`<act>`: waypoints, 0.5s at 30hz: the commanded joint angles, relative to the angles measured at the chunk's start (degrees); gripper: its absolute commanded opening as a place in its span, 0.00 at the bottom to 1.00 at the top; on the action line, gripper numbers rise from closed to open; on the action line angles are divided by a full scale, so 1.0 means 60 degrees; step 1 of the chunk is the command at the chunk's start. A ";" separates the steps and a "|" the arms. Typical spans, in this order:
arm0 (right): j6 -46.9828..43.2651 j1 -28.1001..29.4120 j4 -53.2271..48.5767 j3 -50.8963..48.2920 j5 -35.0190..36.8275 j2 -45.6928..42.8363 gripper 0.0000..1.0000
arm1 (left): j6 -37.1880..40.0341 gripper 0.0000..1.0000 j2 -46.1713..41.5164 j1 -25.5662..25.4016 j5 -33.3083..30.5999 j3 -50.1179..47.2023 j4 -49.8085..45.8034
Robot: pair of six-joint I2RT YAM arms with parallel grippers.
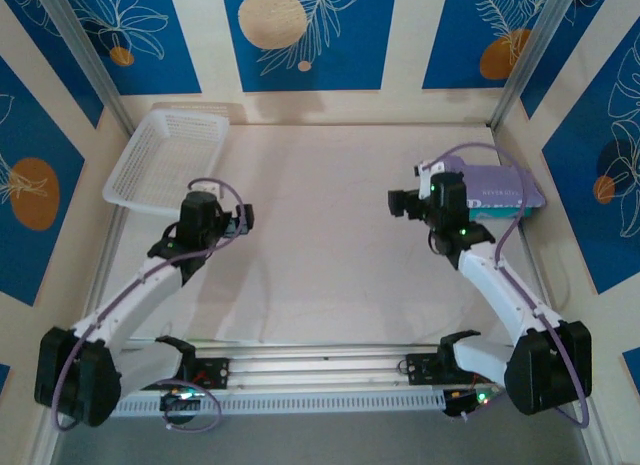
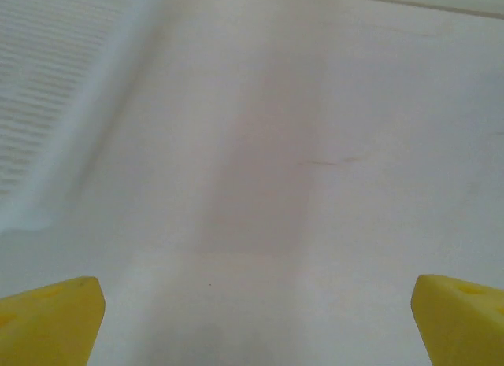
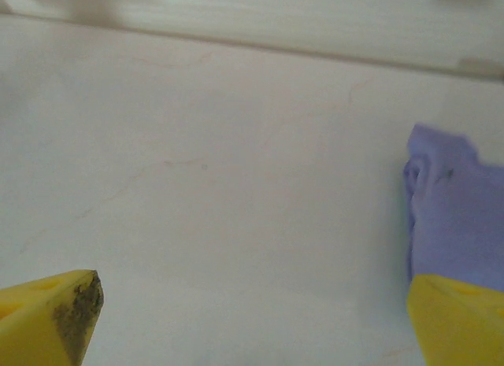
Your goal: Fold the inside-out t-shirt
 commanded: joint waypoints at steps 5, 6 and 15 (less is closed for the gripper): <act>0.0177 0.0055 0.4421 -0.2148 0.1013 0.1107 0.99 | 0.2410 1.00 0.0343 0.0540 -0.2768 -0.2098 0.4689; 0.0127 -0.0004 0.4795 -0.2176 0.0971 0.1537 0.99 | 0.2814 1.00 0.0844 0.0643 -0.2517 -0.2433 0.5861; -0.0744 -0.0379 0.6836 -0.2374 0.0491 0.3351 0.99 | 0.3408 0.99 0.2221 0.1320 -0.1178 -0.2029 0.6901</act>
